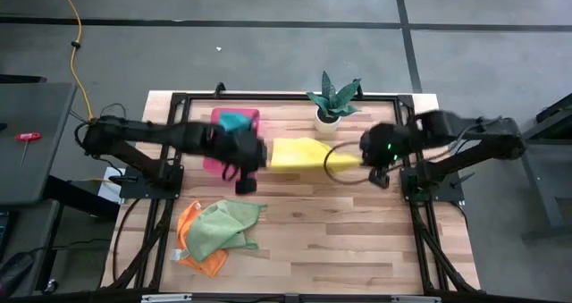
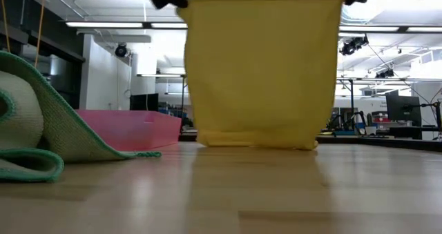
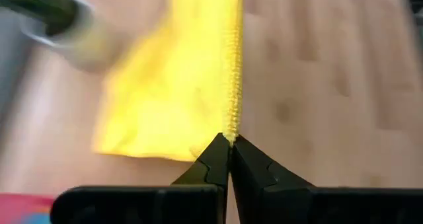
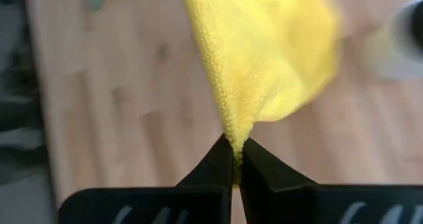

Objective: Fold microfiber towels
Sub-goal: Fold the yellow microfiber towel

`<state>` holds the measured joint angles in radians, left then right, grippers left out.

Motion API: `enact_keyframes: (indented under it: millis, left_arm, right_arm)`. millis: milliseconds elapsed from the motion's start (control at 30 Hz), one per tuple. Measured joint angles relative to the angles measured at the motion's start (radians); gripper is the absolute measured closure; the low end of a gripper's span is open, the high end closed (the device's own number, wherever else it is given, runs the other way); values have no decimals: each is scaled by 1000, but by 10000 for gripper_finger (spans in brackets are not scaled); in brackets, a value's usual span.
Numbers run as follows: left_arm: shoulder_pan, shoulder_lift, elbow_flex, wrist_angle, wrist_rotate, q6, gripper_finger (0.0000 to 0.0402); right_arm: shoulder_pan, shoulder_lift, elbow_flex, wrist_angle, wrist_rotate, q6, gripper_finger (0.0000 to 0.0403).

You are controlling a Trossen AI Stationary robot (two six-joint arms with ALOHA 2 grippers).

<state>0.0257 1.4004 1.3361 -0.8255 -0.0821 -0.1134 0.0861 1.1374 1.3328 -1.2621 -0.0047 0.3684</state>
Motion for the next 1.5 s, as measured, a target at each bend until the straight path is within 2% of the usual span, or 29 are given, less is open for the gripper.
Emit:
enact_keyframes:
  millis: [200,333,467,533,633,833,1033,1300,1500]
  left_arm:
    - [-181,0,-204,228,114,-332,401]
    - [-239,0,-271,294,132,-519,401]
    - [-223,-12,-273,274,193,-557,401]
    - [-209,-11,-273,279,242,-543,401]
    - [-177,-10,-273,279,251,-507,401]
    - [-76,17,-274,261,198,-422,401]
    - [-11,122,-274,259,185,-354,401]
    - [0,304,-272,280,180,-336,401]
    - [-6,335,-273,267,225,-352,401]
  right_arm:
    - [190,0,-195,270,-137,223,403]
    - [294,0,-342,535,-202,387,403]
    - [378,0,-467,817,-289,557,403]
    - [409,0,-496,888,-299,602,403]
    - [416,0,-509,862,-276,648,403]
    - [370,0,-511,672,-142,705,403]
    - [317,2,-511,525,-26,707,403]
    - [283,73,-511,492,-3,734,403]
    - [283,201,-511,548,-41,737,403]
